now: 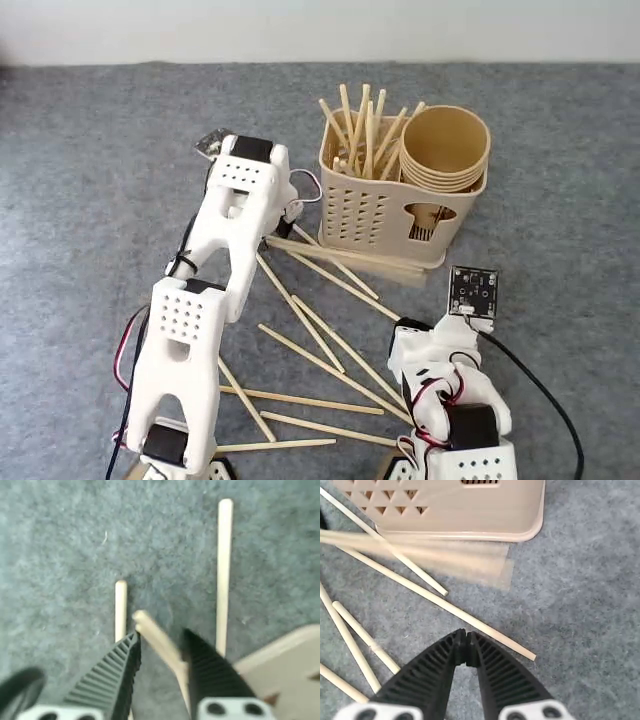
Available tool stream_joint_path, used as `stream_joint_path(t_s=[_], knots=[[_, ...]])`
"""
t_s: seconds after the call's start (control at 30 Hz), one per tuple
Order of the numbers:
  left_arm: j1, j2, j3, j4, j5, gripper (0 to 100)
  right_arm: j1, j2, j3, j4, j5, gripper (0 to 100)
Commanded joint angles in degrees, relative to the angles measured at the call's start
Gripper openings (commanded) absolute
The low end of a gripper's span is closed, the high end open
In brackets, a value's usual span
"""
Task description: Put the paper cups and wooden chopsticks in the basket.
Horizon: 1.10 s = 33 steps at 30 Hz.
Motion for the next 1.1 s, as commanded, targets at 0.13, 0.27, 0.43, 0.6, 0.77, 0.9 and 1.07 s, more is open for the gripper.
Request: stream_joint_path(t_s=[0.13,0.27,0.43,0.6,0.77,0.9,1.07], knots=[[0.62,-0.53,-5.23,2.29,0.70,1,0.75,-0.66,-0.26,-0.13,-0.44,0.9],[0.35,-0.44,-5.14,2.29,0.70,2,0.75,-0.66,0.79,-0.66,-0.35,0.9],[0.09,-0.88,-5.14,2.46,0.53,1,0.75,-0.66,0.97,-0.66,-0.35,0.9],[-1.23,-4.48,-5.85,2.46,0.44,1,0.75,-0.66,1.05,-0.66,-0.35,0.9],[-2.64,-13.98,-5.85,2.55,-2.11,1,0.75,-0.66,1.05,-0.66,-0.35,0.9],[-3.60,-23.03,-4.70,2.55,-2.99,1,0.75,-0.66,1.05,-0.66,-0.35,0.9],[-3.60,-34.11,-0.40,2.55,-5.27,1,0.75,-0.66,1.05,-0.66,-0.35,0.9]])
